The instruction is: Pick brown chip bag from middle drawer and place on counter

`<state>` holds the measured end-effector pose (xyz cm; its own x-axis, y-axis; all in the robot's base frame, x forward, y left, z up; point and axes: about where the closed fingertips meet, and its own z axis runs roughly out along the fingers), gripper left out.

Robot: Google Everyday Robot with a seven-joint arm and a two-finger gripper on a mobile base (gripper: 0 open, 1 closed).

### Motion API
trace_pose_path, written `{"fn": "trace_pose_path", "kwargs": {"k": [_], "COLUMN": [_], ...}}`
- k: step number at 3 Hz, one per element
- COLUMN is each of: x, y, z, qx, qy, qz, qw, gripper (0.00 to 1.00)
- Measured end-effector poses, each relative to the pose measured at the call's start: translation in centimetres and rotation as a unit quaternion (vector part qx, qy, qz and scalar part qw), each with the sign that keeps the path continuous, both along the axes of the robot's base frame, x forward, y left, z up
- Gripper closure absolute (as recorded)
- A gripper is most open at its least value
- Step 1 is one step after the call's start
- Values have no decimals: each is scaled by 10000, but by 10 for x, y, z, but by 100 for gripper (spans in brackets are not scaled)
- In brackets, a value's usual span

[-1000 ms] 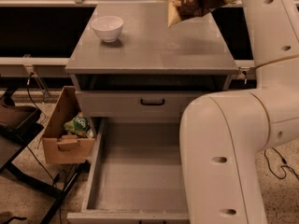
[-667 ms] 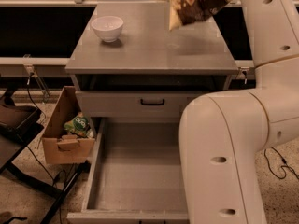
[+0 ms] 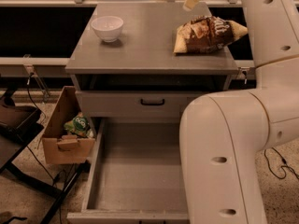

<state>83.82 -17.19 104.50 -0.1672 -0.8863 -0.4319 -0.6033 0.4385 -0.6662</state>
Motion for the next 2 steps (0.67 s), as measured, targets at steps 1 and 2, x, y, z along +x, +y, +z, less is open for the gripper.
{"fn": "trace_pose_path", "kwargs": {"k": [1,2], "x": [1,-15], "y": [-2,-33], "z": [-2,25], "qx": [91,256], "qy": [7,-161], "qz": [-57,-379], "qw": [9999,9988], "gripper": [0,0]}}
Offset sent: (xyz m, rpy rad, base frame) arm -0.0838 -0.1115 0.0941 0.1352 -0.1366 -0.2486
